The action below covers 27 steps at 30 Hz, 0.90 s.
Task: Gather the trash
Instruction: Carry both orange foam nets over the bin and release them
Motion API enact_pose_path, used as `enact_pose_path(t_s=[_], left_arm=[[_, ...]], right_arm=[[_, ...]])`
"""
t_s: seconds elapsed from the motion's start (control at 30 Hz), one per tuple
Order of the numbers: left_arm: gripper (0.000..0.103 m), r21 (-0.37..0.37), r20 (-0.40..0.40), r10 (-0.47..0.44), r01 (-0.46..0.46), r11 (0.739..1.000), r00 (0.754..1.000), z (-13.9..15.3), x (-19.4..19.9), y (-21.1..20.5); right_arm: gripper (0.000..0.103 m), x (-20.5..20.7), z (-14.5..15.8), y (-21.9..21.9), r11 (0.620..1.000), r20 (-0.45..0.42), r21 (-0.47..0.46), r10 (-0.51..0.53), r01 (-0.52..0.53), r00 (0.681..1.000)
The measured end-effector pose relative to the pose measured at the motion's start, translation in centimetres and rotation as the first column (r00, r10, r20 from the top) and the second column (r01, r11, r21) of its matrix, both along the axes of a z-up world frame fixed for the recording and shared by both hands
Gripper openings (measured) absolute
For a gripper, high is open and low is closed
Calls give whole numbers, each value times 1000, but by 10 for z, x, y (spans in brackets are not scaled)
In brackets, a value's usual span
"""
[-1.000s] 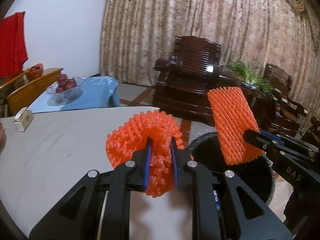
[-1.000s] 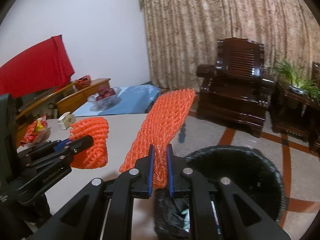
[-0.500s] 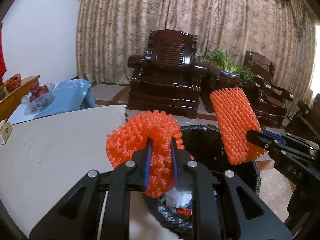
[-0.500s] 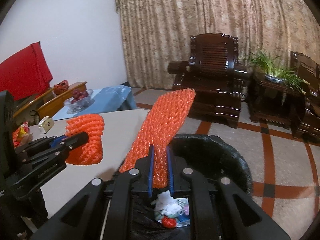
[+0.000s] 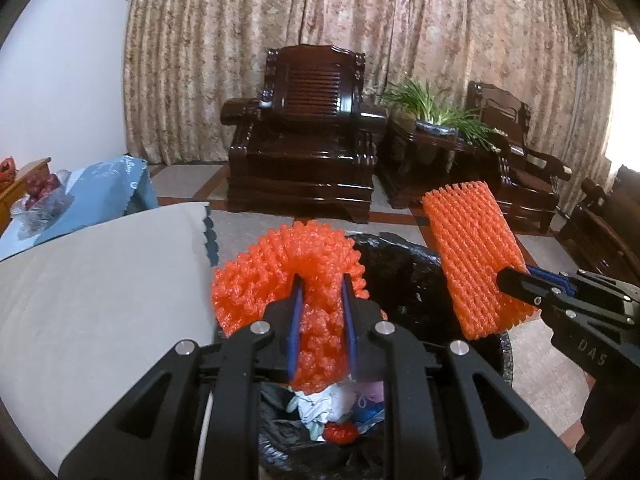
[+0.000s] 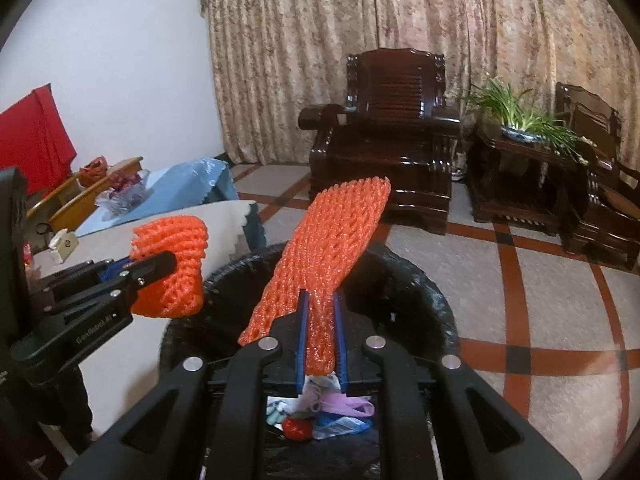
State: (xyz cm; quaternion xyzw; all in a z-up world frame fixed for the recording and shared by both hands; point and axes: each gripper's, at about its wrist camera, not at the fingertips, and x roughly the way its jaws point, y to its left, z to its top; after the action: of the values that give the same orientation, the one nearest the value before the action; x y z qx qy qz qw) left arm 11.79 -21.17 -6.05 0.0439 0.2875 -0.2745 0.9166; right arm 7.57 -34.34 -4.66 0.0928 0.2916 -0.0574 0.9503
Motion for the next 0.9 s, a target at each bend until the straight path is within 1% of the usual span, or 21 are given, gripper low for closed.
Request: enact_pose_path(t_s=[0.2, 0.43, 0.47, 0.5, 0.57, 0.63, 0.67, 0.7, 0.73, 0.77, 0.8, 0.83, 0.87, 0.9], left_arm=[[17, 19, -36, -27, 28, 999, 999, -18, 7, -20], [18, 35, -62, -33, 35, 999, 998, -34, 16, -29], [22, 33, -66, -32, 34, 999, 997, -35, 17, -29], [29, 32, -69, -30, 32, 999, 997, -35, 18, -29], [36, 23, -83, -31, 33, 999, 996, -37, 20, -28], [46, 17, -92, -33, 35, 999, 995, -38, 20, -27], [52, 17, -96, -32, 34, 999, 995, -39, 20, -26], [58, 15, -99, -31, 32, 999, 995, -40, 20, -26], [61, 11, -104, -33, 34, 999, 994, -40, 20, -24], [64, 10, -107, -30, 32, 999, 994, -41, 20, -22], [67, 12, -107, -27, 28, 1000, 994, -40, 21, -21], [68, 13, -107, -23, 25, 1000, 994, -39, 21, -19], [71, 13, -104, -19, 20, 1000, 994, -38, 21, -16], [74, 14, -100, -13, 14, 1000, 995, -37, 20, -14]], right_arm=[[12, 3, -20, -13, 1000, -41, 9, -14, 14, 999], [12, 9, -42, -23, 1000, -87, 22, -16, 18, 996], [15, 10, -43, -24, 1000, -91, 23, -15, 17, 996], [16, 12, -45, -25, 1000, -95, 22, -14, 16, 995], [17, 13, -49, -26, 1000, -103, 16, -17, 18, 995], [28, 14, -52, -27, 1000, -110, 6, -23, 24, 994], [39, 14, -53, -28, 1000, -113, 1, -29, 29, 993], [45, 14, -54, -28, 1000, -115, 3, -31, 31, 993], [50, 13, -55, -28, 999, -116, 4, -31, 32, 993], [62, 13, -55, -28, 999, -118, -1, -33, 33, 992], [69, 12, -55, -27, 999, -119, -7, -37, 37, 992], [71, 11, -55, -27, 999, -119, -13, -42, 40, 992], [76, 10, -54, -26, 999, -119, -13, -42, 41, 992], [86, 9, -53, -26, 999, -119, -14, -44, 43, 992]])
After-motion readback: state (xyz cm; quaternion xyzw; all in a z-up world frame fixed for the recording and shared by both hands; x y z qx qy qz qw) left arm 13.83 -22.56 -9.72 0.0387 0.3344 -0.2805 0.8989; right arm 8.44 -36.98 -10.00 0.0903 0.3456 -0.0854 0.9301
